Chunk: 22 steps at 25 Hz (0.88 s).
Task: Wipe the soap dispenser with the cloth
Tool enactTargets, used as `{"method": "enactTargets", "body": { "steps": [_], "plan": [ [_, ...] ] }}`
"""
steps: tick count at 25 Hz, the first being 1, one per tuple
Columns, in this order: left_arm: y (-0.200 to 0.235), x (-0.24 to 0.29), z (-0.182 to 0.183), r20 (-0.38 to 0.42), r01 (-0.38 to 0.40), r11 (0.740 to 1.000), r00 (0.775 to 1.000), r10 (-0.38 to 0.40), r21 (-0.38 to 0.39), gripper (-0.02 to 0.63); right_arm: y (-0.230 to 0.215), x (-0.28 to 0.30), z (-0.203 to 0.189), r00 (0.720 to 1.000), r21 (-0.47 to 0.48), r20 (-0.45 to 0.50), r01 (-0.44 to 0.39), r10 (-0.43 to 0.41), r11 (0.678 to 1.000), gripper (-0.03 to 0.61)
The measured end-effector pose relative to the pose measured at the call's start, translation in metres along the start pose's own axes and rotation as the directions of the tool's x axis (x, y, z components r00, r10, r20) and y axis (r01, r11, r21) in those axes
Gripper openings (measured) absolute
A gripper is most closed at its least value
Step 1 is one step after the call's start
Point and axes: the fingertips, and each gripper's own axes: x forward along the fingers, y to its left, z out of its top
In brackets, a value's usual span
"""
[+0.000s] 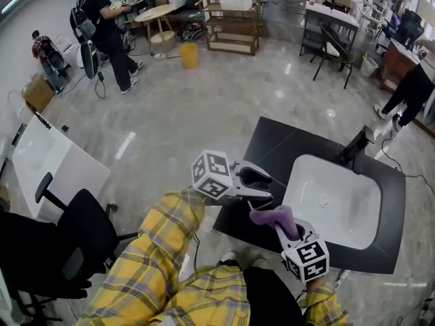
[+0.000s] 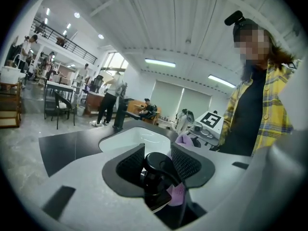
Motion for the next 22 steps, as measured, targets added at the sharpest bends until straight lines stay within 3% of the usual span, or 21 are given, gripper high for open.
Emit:
{"method": "enactTargets", "body": {
  "steps": [4,7,10,12,15,19,22],
  "plan": [
    [0.0,-0.001,0.002,0.016,-0.023,0.999,1.0,0.022,0.033,0.166,0.0,0.003,0.001,1.0,-0.008,0.0,-0.012,0.012,1.0,0.037],
    [-0.002,-0.006,0.013,0.087,-0.079,0.996,0.993,0.075,0.043,0.175,0.0,0.004,0.003,1.0,-0.02,0.009,-0.024,0.025,0.999,0.037],
    [0.0,-0.018,0.033,0.196,-0.186,0.982,0.964,0.177,0.027,0.176,-0.001,0.007,0.013,0.999,-0.066,0.045,-0.014,0.017,0.998,0.037],
    [0.005,-0.021,0.04,0.223,-0.285,0.958,0.935,0.275,0.012,0.175,-0.002,0.01,0.022,0.997,-0.099,0.081,-0.006,0.014,0.995,0.037],
    [0.009,-0.016,0.04,0.198,-0.405,0.914,0.896,0.397,0.001,0.128,-0.001,0.017,0.033,0.992,-0.13,0.12,-0.01,0.026,0.991,0.037],
    [0.016,-0.011,0.023,0.107,-0.512,0.858,0.856,0.506,0.038,0.042,-0.003,0.031,0.036,0.991,-0.14,0.127,-0.011,0.029,0.99,0.037],
    [0.017,-0.011,0.015,0.09,-0.522,0.853,0.851,0.517,0.029,0.026,-0.002,0.041,0.036,0.992,-0.144,0.121,-0.023,0.04,0.989,0.037]
  ]
}}
